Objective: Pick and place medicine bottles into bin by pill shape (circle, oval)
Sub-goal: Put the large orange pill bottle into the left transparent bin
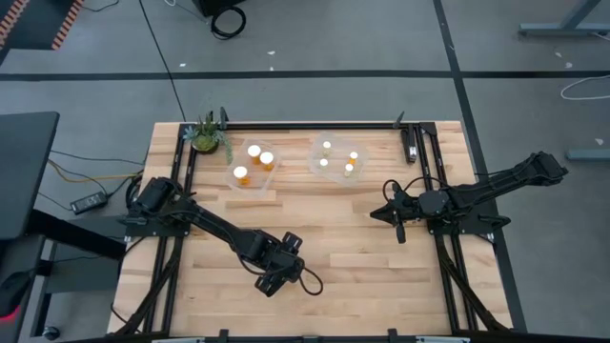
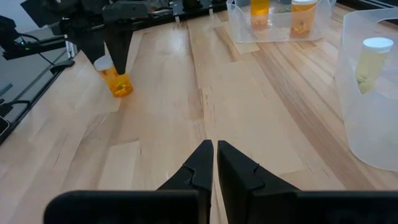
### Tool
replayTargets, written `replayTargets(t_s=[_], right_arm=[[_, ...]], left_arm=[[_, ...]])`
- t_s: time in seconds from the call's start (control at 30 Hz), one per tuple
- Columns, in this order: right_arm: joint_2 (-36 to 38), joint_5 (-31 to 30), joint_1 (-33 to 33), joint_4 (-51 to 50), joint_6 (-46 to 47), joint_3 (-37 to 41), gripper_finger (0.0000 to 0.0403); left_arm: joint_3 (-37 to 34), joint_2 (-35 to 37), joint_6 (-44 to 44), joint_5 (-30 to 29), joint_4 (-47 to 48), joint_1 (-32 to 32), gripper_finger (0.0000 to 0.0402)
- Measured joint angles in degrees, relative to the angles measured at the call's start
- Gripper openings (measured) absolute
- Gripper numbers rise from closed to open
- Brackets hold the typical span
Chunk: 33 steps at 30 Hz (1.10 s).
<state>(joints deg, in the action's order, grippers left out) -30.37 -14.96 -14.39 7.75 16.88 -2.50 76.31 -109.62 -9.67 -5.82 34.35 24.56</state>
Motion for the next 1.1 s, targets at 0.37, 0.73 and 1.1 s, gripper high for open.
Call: replayTargets(t_s=[0.37,0.73,1.1], right_arm=[[0.00,0.00,0.02,0.00,-0.02,0.00,0.0031],[0.00,0.00,0.00,-0.93,-0.02,0.00,0.0031],[0.02,0.00,0.00,-1.20,0.00,0.00,0.0031]], left_arm=[[0.83,1.95,-1.53,-0.23,3.30,-2.45,0.0234],[1.05,9.71,-3.16,-0.57,7.34,-11.45,0.0228],[1.05,14.96,-8.89,-0.59,12.02,-21.83,0.0234]])
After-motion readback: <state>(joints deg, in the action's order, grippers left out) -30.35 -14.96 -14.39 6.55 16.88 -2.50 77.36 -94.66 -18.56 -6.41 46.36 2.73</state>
